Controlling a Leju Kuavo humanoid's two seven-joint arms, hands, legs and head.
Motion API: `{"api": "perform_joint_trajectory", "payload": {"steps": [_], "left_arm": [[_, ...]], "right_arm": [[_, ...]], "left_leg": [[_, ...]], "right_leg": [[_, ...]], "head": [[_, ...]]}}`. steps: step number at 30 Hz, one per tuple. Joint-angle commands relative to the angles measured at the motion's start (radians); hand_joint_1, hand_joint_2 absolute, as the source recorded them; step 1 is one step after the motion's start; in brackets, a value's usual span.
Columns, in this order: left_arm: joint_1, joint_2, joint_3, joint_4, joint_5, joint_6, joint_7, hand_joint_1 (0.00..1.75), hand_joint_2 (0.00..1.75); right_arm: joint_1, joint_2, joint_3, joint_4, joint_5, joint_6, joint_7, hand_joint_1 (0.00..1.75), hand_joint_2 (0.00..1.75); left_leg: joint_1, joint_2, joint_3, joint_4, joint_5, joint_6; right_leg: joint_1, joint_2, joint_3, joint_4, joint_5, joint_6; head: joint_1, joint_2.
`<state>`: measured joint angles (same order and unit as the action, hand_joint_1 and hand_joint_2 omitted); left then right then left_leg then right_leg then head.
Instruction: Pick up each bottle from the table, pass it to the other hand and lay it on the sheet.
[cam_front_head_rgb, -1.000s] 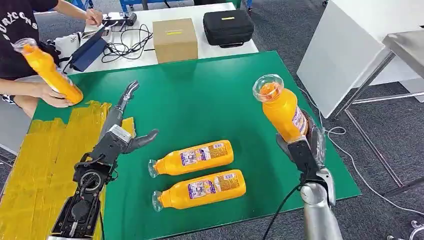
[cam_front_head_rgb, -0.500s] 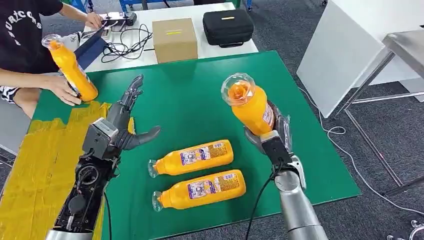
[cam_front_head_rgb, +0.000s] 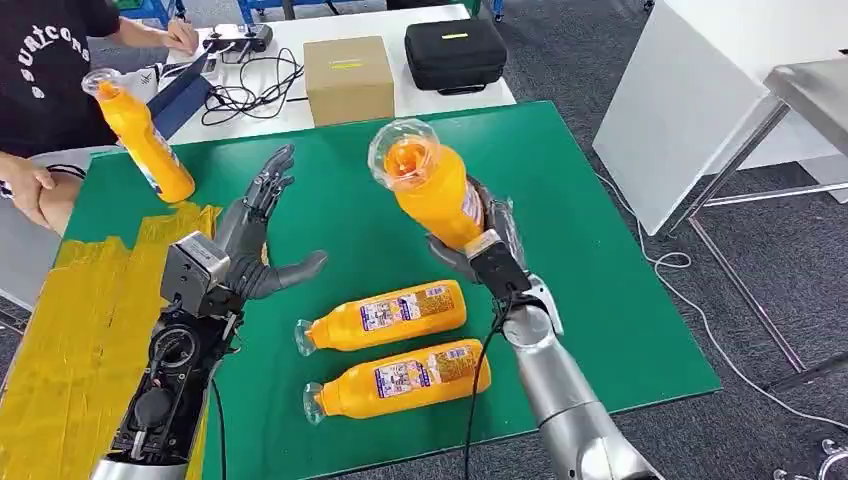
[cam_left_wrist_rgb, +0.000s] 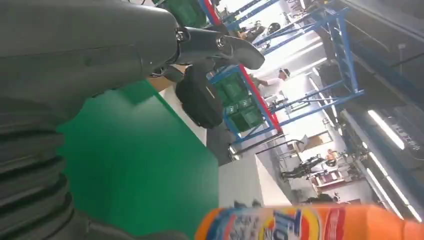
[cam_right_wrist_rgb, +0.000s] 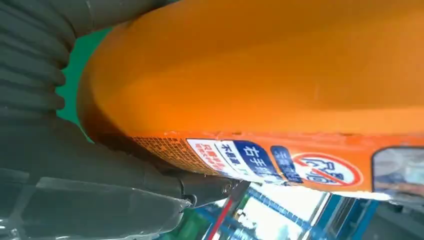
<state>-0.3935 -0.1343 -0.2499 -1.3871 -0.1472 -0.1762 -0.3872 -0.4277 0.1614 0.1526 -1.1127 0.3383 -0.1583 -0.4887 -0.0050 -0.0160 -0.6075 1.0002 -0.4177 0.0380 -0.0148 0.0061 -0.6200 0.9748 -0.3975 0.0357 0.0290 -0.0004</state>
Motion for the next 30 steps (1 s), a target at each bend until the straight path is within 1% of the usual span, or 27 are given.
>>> {"api": "perform_joint_trajectory", "payload": {"steps": [1,3,4,5,8,11,14,17,20,24,25,28,29,30], "left_arm": [[-0.038,0.008,-0.03,0.026,0.028,-0.025,-0.003,0.0,1.75],[-0.046,0.006,-0.037,0.027,0.043,-0.043,-0.002,0.0,1.75],[-0.049,0.005,-0.041,0.025,0.049,-0.051,-0.001,0.0,1.75],[-0.051,0.005,-0.043,0.024,0.051,-0.053,0.0,0.0,1.75],[-0.058,0.006,-0.049,0.028,0.056,-0.062,-0.001,0.0,1.75],[-0.058,0.006,-0.049,0.028,0.056,-0.062,-0.001,0.0,1.75],[-0.061,0.006,-0.049,0.033,0.056,-0.063,-0.002,0.0,1.75],[-0.062,0.005,-0.05,0.035,0.057,-0.064,-0.003,0.0,1.75],[-0.065,0.003,-0.049,0.044,0.06,-0.065,-0.007,0.0,1.75],[-0.073,0.007,-0.049,0.072,0.07,-0.063,-0.024,0.0,1.75],[-0.076,0.007,-0.048,0.078,0.07,-0.061,-0.025,0.0,1.75],[-0.078,0.007,-0.041,0.087,0.074,-0.056,-0.029,0.0,1.75],[-0.082,0.006,-0.035,0.096,0.077,-0.051,-0.03,0.0,1.75],[-0.084,0.007,-0.031,0.104,0.079,-0.049,-0.03,0.0,1.75]], "right_arm": [[-0.176,0.045,0.101,0.197,-0.004,0.007,0.013,1.75,1.75],[-0.201,0.058,0.127,0.23,0.012,0.005,0.008,1.75,1.75],[-0.216,0.067,0.139,0.253,0.015,0.004,0.003,1.75,1.75],[-0.222,0.072,0.145,0.262,0.016,0.004,0.002,1.75,1.75],[-0.251,0.092,0.175,0.323,0.024,0.007,0.0,1.75,1.75],[-0.251,0.092,0.175,0.323,0.024,0.007,0.0,1.75,1.75],[-0.252,0.096,0.178,0.334,0.023,-0.001,-0.004,1.75,1.75],[-0.258,0.097,0.186,0.346,0.023,0.006,-0.004,1.75,1.75],[-0.275,0.125,0.23,0.405,0.03,0.032,-0.012,1.75,1.75],[-0.282,0.166,0.326,0.493,0.04,0.087,-0.023,1.75,1.75],[-0.282,0.171,0.348,0.503,0.045,0.099,-0.023,1.75,1.75],[-0.276,0.18,0.379,0.52,0.054,0.12,-0.019,1.75,1.75],[-0.279,0.183,0.387,0.532,0.045,0.144,-0.008,1.75,1.75],[-0.278,0.184,0.389,0.53,0.026,0.178,-0.01,1.75,1.75]], "left_leg": [[0.0,0.003,0.002,0.001,-0.002,-0.001],[0.001,0.003,0.003,0.002,-0.003,-0.002],[0.0,0.002,0.002,0.001,-0.001,-0.001],[0.001,0.004,0.003,0.002,-0.003,-0.002],[0.0,0.002,0.001,0.001,-0.001,-0.001],[0.001,0.002,0.004,0.001,-0.002,-0.002],[0.001,0.0,0.002,0.001,-0.001,-0.001],[0.001,0.001,0.004,0.002,-0.003,-0.002],[0.001,0.001,0.002,0.001,-0.001,-0.001],[0.002,0.004,0.006,0.001,-0.004,-0.003],[0.001,0.003,0.004,0.0,-0.002,-0.002],[0.002,0.002,0.005,0.0,-0.002,-0.002],[0.001,0.001,0.002,0.0,-0.001,-0.001],[0.002,0.001,0.004,0.001,-0.002,-0.002]], "right_leg": [[0.001,0.002,0.001,0.001,-0.001,-0.001],[0.001,0.002,0.003,0.0,-0.001,-0.001],[0.0,0.001,0.001,0.0,-0.001,-0.001],[0.001,0.003,0.002,0.001,-0.001,-0.001],[0.0,0.001,0.001,0.0,-0.001,-0.001],[0.002,0.001,0.004,0.0,-0.002,-0.002],[0.001,-0.001,0.002,0.0,-0.001,-0.001],[0.002,0.0,0.004,0.0,-0.002,-0.001],[0.001,0.0,0.002,0.0,-0.001,-0.001],[0.002,0.002,0.005,0.0,-0.002,-0.002],[0.001,0.001,0.003,0.0,-0.001,-0.001],[0.002,0.0,0.004,-0.001,-0.002,-0.002],[0.002,-0.001,0.002,0.0,-0.001,-0.001],[0.002,0.0,0.004,0.0,-0.002,-0.001]], "head": [[0.0,0.0],[0.0,0.0],[0.0,0.0],[0.0,0.0],[0.0,0.0],[0.0,0.0],[0.0,0.0],[0.0,0.0],[0.0,0.0],[0.0,0.0],[0.0,0.0],[0.0,0.0],[0.0,0.0],[0.0,0.0]]}}
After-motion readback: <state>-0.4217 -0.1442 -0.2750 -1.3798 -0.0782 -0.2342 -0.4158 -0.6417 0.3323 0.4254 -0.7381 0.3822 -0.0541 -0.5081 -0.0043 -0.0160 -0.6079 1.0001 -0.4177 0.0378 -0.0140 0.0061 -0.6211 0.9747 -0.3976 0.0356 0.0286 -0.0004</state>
